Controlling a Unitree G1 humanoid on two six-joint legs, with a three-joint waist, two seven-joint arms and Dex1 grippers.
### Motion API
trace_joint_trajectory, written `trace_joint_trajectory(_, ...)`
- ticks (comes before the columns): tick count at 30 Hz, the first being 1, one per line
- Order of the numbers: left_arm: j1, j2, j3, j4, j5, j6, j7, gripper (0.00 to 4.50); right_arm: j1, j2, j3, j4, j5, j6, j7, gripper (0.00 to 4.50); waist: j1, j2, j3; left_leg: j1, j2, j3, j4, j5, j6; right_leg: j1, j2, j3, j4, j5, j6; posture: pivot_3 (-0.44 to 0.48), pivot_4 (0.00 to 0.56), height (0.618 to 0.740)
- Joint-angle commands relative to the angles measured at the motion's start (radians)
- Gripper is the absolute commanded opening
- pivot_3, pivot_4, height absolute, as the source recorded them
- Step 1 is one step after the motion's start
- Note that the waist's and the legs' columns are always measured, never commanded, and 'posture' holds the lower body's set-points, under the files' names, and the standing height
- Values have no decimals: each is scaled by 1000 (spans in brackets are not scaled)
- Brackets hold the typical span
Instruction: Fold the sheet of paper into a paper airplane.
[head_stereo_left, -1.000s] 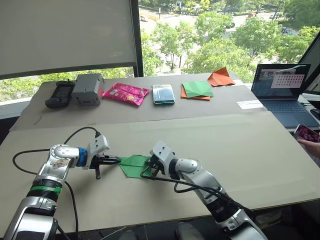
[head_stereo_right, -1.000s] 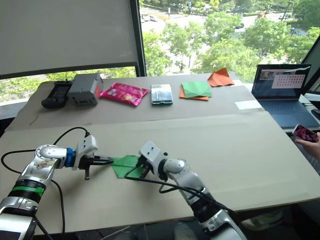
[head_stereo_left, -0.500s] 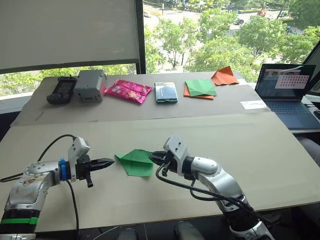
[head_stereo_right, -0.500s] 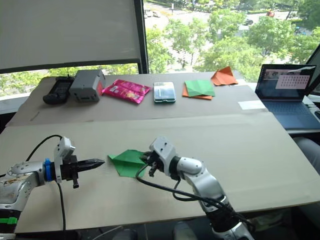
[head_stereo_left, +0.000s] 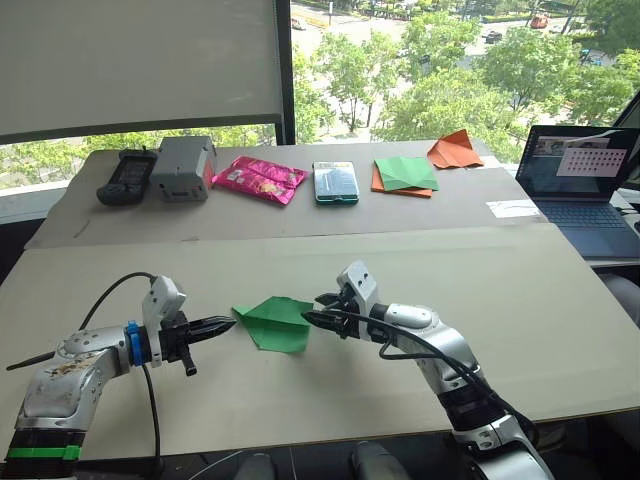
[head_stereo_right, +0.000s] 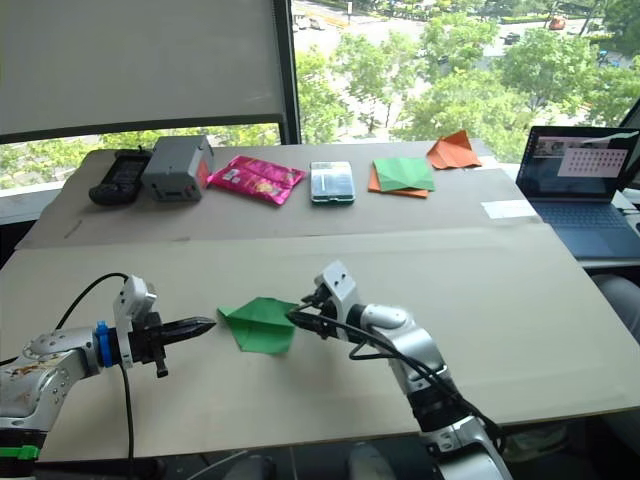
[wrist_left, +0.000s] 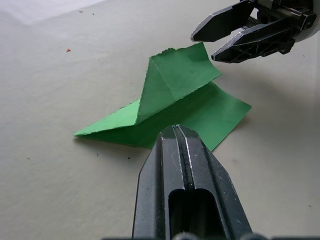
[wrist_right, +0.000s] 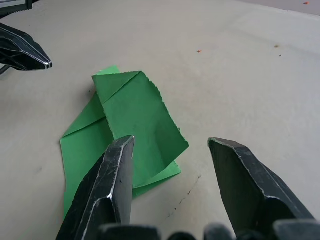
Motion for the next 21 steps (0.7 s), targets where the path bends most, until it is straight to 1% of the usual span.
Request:
trace_joint_trajectory(1, 4, 6, 32, -35, -25, -2, 6, 0, -36, 20, -18, 36, 33, -21, 23, 2630, -1, 0, 0, 0, 0, 0, 0, 0, 0, 0, 0, 0, 0, 0, 0, 0, 150, 740)
trace_joint_trajectory(6, 13, 4, 33, -47, -32, 1, 14, 0, -50, 45, -29, 81, 43, -27, 38, 2630, 0, 1, 1, 0, 0, 0, 0, 0, 0, 0, 0, 0, 0, 1, 0, 0, 150, 740)
trace_joint_trajectory(10, 20, 6, 31, -49, -34, -2, 16, 0, -51, 56, -43, 85, 64, -27, 46, 2630, 0, 1, 1, 0, 0, 0, 0, 0, 0, 0, 0, 0, 0, 1, 0, 0, 150, 740)
trace_joint_trajectory(11, 21, 6, 31, -49, -34, -4, 17, 0, -50, 55, -42, 83, 64, -26, 47, 2392, 0, 1, 1, 0, 0, 0, 0, 0, 0, 0, 0, 0, 0, 1, 0, 0, 150, 740)
trace_joint_trajectory(14, 22, 8, 30, -43, -33, -8, 16, 0, -47, 54, -40, 76, 61, -25, 51, 1488, 0, 2, 1, 0, 0, 0, 0, 0, 0, 0, 0, 0, 0, 1, 0, 0, 150, 740)
trace_joint_trajectory(18, 19, 8, 26, -41, -33, -10, 15, 0, -39, 54, -34, 70, 55, -25, 53, 86, 0, 2, 1, 0, 0, 0, 0, 0, 0, 0, 0, 0, 0, 1, 0, 0, 150, 740)
trace_joint_trajectory(21, 13, 8, 22, -36, -30, -12, 14, 0, -33, 48, -24, 62, 49, -30, 59, 35, 0, 2, 1, 0, 0, 0, 0, 0, 0, 0, 0, 0, 0, 1, 0, 0, 150, 740)
